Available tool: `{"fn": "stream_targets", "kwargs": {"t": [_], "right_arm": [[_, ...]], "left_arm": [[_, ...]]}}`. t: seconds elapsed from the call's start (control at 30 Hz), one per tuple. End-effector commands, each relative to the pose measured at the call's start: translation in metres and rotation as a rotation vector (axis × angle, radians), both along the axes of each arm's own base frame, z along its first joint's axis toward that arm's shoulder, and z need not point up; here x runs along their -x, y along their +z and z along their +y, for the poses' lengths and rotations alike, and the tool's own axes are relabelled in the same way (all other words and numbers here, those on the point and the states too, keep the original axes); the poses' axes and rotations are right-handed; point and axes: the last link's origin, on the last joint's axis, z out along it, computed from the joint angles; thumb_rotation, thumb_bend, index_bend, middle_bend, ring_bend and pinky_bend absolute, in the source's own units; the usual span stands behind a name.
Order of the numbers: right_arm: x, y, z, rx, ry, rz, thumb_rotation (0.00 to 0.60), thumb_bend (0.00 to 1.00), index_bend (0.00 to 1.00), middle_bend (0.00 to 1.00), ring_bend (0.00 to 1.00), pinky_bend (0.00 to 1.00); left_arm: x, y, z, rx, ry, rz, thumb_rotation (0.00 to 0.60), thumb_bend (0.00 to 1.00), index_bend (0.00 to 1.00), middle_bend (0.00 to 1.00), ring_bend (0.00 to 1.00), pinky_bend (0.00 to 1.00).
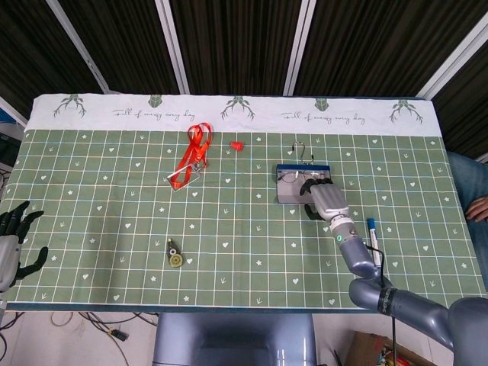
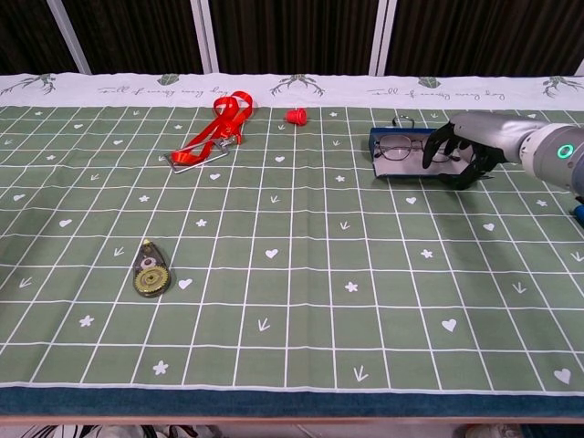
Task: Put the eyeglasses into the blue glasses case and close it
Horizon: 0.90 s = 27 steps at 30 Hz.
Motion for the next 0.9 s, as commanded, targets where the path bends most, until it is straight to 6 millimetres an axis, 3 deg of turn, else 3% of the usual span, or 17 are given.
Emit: {"fn": "stream_targets", "kwargs": {"t": [0.03, 0.6, 0.9], "right_arm": [[-0.002, 0.001, -0.007, 0.011, -0.007, -0.011, 0.600, 0.55, 0.39, 0.25, 0.24, 0.18], [0.001, -0.007, -0.041, 0.088, -0.002, -0.054, 0.600, 0.55, 0.40, 0.25, 0.25, 0.18], [0.008, -0.015, -0.043, 0.078, -0.020, -0.069, 0.600, 0.53, 0.54, 0.26, 0.25, 0.18]], "left_arm": [[0.000, 0.000, 0.000, -0.001, 0.000, -0.001, 0.600, 0.40, 0.16, 0.00, 0.00, 0.00], [0.000, 0.000, 0.000, -0.001, 0.002, -0.001, 0.600, 0.40, 0.16, 0.00, 0.00, 0.00], [0.001, 0.001, 0.000, -0.001, 0.004, -0.005, 0.600, 0.40, 0.17, 0.00, 0.00, 0.00]]}}
